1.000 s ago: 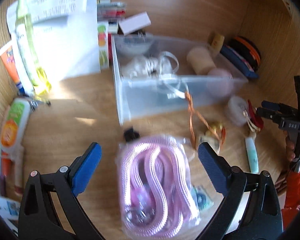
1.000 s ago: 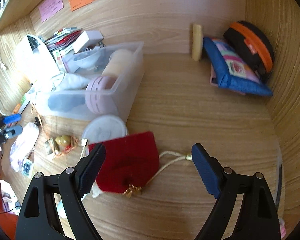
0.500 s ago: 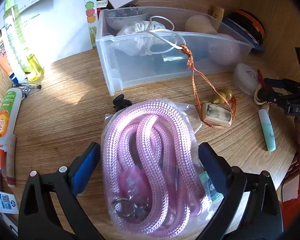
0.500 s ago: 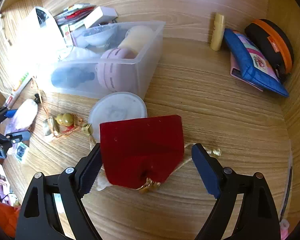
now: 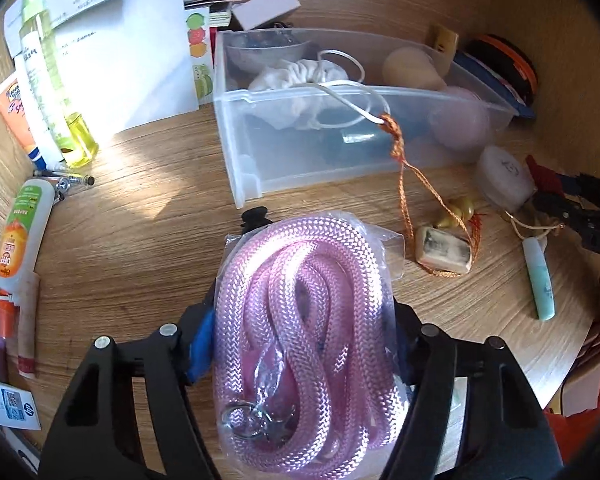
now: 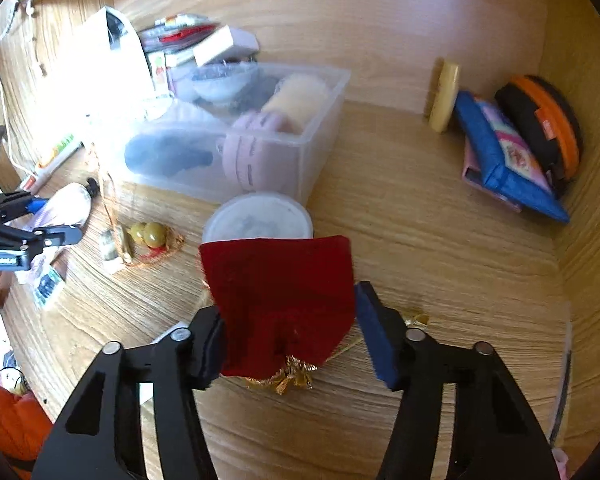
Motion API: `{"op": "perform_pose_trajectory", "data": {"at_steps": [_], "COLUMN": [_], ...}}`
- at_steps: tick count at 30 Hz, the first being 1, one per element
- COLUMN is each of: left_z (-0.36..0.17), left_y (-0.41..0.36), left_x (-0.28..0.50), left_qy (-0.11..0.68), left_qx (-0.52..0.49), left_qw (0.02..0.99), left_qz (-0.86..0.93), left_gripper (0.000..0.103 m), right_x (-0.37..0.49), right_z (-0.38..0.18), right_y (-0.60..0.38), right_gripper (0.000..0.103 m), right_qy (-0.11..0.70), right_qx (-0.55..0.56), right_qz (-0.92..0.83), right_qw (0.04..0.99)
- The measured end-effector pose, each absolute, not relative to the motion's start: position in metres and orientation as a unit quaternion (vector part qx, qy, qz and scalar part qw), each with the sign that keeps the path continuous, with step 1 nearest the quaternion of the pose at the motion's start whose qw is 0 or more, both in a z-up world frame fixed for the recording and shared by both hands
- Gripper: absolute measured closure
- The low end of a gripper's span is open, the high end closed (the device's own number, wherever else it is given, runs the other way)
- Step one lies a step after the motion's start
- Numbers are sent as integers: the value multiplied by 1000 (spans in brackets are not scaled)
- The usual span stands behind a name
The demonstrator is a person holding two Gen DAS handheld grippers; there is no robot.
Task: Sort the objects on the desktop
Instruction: 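Grasp the red velvet pouch with the right tool while the left tool grasps the bagged pink rope, then carry the red pouch and bagged pink rope over the clear box with both tools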
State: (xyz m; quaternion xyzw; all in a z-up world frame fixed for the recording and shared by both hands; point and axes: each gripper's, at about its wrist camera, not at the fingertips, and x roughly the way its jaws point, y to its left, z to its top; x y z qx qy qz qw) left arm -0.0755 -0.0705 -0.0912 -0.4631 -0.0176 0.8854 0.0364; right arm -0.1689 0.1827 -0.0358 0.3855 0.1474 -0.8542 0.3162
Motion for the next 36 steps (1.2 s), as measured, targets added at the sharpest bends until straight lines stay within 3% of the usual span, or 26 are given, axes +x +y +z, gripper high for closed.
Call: {"op": "perform_pose_trajectory", "data": {"at_steps": [11,36], "left_z": [-69,8], "left_y": [-89,-99], "left_x": [-57,-48], "left_qy": [-58,-94], "left_qx": [-405,-271], "left_qw": [32,43], "left_qz": [912,957], "left_gripper": [36,36], "right_x": [-164,-164], "right_z": [-7,67], "right_y": [194,194], "right_gripper": [61,61], "right_qy": [103,44], "right_qx": [357,254], "right_qz": [-869,-900], "right_qw": [327,352]}}
